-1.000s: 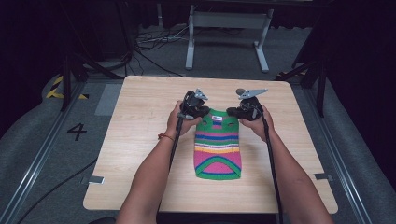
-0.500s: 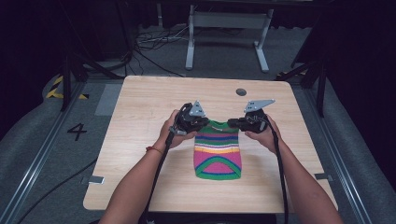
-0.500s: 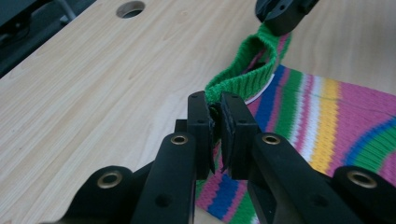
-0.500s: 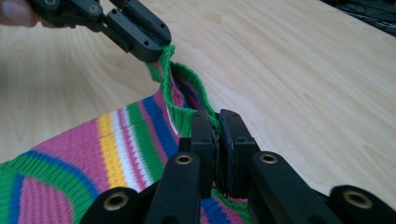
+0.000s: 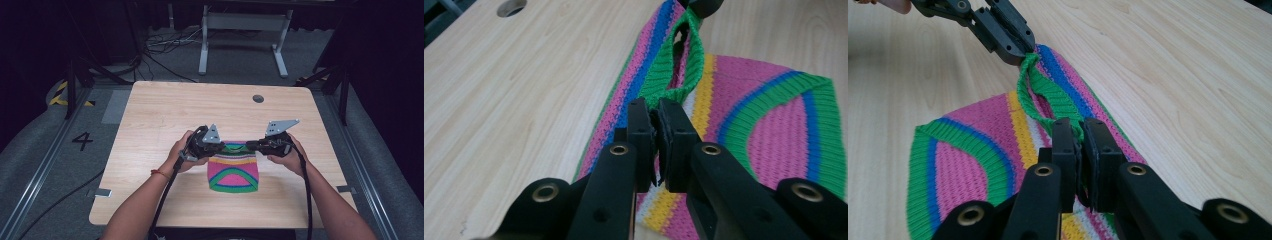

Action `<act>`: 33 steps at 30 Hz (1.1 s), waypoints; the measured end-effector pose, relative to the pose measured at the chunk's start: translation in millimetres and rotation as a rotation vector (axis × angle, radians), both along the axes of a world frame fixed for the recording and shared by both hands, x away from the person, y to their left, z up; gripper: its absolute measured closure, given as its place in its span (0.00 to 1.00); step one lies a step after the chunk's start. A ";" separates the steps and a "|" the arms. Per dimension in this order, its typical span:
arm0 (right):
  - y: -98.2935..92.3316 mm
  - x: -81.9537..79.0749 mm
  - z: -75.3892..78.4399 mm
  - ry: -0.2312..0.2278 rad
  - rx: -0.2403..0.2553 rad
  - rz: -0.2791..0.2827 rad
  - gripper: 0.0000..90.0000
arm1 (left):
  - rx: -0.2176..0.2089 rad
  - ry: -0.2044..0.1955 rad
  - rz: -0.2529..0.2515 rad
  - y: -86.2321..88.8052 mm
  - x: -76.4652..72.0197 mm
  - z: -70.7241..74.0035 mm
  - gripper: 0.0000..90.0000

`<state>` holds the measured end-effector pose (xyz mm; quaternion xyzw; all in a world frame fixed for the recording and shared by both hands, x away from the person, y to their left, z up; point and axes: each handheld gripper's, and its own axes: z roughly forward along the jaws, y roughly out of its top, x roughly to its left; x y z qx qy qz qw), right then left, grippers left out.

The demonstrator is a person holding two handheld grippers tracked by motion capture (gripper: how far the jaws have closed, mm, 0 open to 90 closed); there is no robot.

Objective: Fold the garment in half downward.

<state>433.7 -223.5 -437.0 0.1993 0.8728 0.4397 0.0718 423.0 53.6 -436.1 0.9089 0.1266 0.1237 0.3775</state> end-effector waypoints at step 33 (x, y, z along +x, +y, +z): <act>10.2 -67.8 -29.5 0.075 -0.152 0.189 0.93 | 0.142 0.048 -0.137 -1.6 -68.4 -32.3 0.94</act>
